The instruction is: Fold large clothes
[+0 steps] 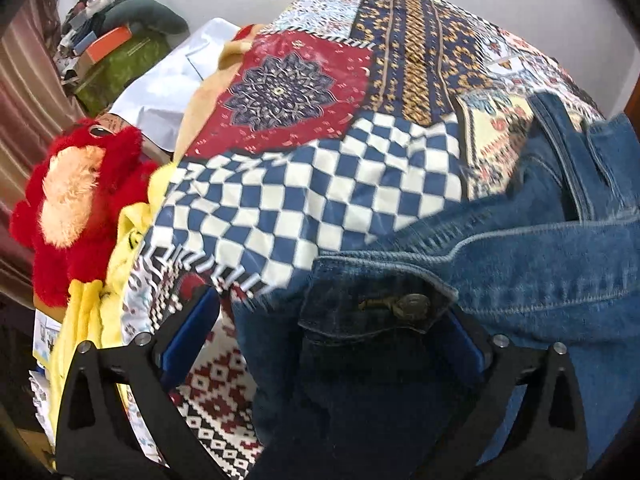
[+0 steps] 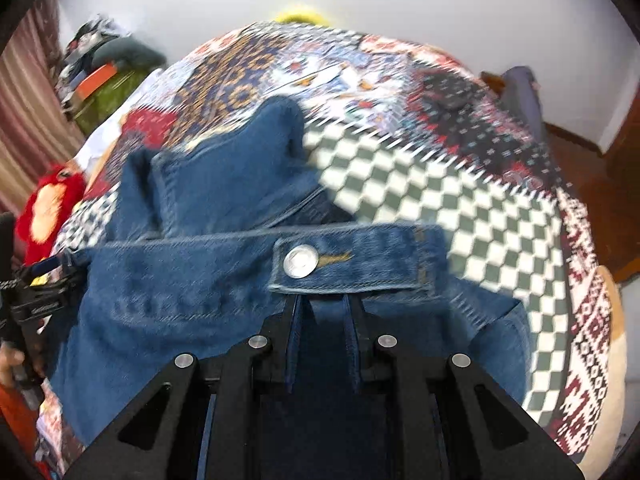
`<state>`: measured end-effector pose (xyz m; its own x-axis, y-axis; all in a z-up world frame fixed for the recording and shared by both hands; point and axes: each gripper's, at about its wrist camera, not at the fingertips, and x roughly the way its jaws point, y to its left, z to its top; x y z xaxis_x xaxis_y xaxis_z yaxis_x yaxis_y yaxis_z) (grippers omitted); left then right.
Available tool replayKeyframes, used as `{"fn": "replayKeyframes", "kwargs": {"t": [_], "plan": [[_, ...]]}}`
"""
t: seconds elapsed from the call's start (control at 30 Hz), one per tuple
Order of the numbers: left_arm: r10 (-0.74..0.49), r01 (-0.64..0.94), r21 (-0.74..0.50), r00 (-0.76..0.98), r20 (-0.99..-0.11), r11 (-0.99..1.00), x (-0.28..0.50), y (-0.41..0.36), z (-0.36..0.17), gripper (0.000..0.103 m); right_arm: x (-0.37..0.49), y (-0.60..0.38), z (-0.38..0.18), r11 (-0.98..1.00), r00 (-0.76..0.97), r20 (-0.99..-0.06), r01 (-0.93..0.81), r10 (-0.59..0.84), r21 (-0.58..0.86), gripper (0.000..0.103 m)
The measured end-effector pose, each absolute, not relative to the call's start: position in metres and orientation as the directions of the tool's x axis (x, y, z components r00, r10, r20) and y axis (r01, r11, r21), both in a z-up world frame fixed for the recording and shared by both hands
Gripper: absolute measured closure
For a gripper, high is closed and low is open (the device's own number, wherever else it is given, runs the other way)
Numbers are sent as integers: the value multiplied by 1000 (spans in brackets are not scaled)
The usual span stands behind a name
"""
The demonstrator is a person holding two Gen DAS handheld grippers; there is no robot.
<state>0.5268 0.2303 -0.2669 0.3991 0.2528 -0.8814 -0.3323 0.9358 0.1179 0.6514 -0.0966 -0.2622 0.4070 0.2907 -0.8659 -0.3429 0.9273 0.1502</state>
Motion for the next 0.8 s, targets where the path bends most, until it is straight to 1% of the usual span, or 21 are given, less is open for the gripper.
{"fn": "replayKeyframes", "kwargs": {"t": [0.1, 0.17, 0.23, 0.33, 0.47, 0.57, 0.67, 0.8], "plan": [[224, -358, 71, 408, -885, 931, 529, 243, -262, 0, 652, -101, -264, 931, 412, -859, -319, 304, 177, 88], [187, -376, 23, 405, -895, 926, 529, 254, -259, 0, 648, -99, -263, 936, 429, -860, -323, 277, 140, 88], [172, -380, 7, 403, -899, 925, 529, 257, -257, 0, 643, -97, -261, 943, 456, -865, -327, 210, 57, 88], [214, -352, 58, 420, -882, 934, 520, 253, -243, 0, 636, -104, -255, 946, 478, -866, -324, 147, -19, 88], [258, -301, 129, 442, -859, 945, 511, 246, -224, 0, 621, -124, -239, 933, 426, -874, -351, 235, 80, 88], [263, -285, 143, 449, -854, 948, 503, 241, -205, 0, 602, -124, -221, 918, 440, -862, -390, 251, 68, 88], [243, -275, 118, 483, -842, 954, 493, 235, -186, 0, 579, -112, -200, 889, 460, -844, -456, 274, 41, 88], [196, -259, 64, 526, -827, 964, 480, 224, -167, 0, 553, -85, -184, 837, 445, -830, -546, 337, 47, 87]]}}
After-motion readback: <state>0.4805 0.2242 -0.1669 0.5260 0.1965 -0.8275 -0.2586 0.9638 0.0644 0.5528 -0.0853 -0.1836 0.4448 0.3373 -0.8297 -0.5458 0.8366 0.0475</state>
